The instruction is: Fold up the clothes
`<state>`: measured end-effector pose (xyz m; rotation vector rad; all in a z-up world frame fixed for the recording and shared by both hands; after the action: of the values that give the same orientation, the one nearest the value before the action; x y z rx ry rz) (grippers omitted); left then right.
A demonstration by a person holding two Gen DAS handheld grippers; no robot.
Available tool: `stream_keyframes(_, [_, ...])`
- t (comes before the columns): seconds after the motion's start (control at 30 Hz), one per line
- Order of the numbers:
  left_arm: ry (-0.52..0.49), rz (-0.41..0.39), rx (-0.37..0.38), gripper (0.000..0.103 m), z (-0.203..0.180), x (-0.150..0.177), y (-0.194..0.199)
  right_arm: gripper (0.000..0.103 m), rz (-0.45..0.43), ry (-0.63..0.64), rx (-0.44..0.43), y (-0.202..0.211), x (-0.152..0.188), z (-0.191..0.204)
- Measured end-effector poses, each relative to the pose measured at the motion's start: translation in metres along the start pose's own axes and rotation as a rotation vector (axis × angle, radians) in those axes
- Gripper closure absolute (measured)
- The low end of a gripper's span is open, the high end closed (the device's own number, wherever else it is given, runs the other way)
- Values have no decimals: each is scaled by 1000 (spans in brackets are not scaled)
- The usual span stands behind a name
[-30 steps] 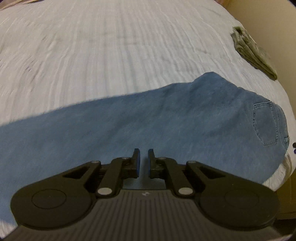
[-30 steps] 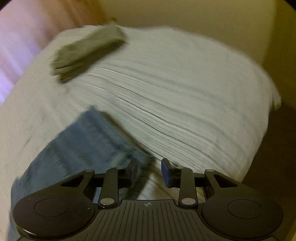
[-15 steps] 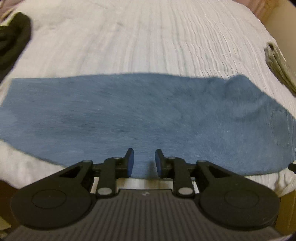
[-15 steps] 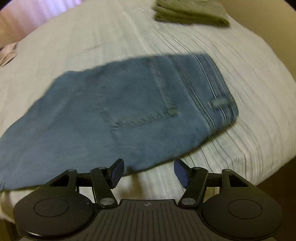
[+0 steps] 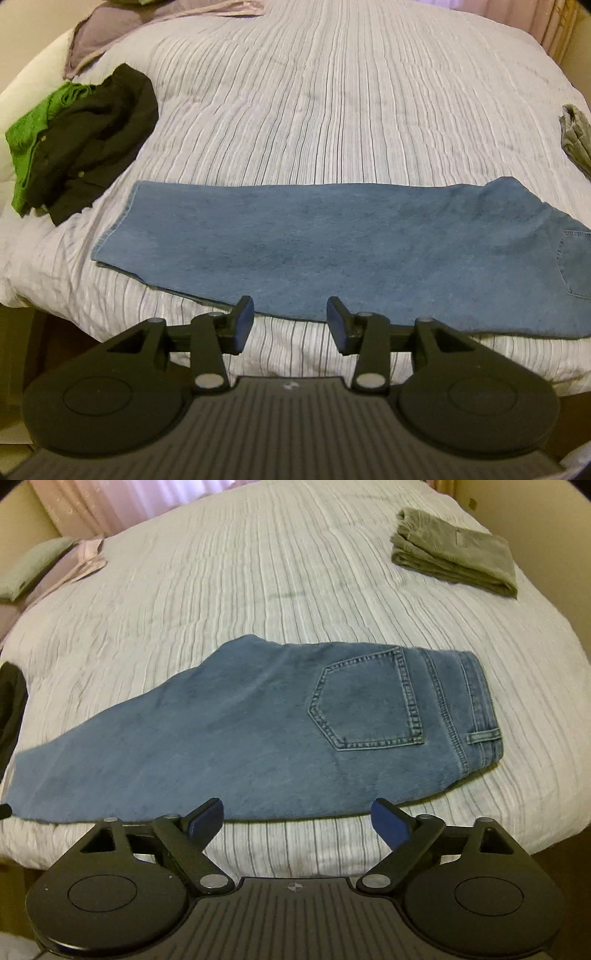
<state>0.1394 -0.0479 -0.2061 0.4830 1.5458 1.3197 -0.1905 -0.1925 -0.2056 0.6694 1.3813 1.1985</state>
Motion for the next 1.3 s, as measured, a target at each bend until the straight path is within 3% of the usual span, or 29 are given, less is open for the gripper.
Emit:
stream_keyframes(0.33, [-85,-36,-6,52,-26,-1,20,1,1,-28,22,8,10,-1])
stream_keyframes(0.9, [-250,-9,32,49,-71,13,26,1,45,-89,72,21,37,-19])
stream_keyframes(1.3, [-296,4,46,48,-85,12,19,1,50,-94,78,18,39,-20])
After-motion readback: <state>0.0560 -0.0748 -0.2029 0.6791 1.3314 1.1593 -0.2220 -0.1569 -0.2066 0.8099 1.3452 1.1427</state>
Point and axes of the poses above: each gripper's, at about its wrist camera, not at the fingertips, and y roughly against the way its jaws point, z to its left, x to its underside, the point moved 7 cm from there along -y, roughly the way its jaws point, and after that the axes turned 2 degrees about -y, right-handed, at the moved point
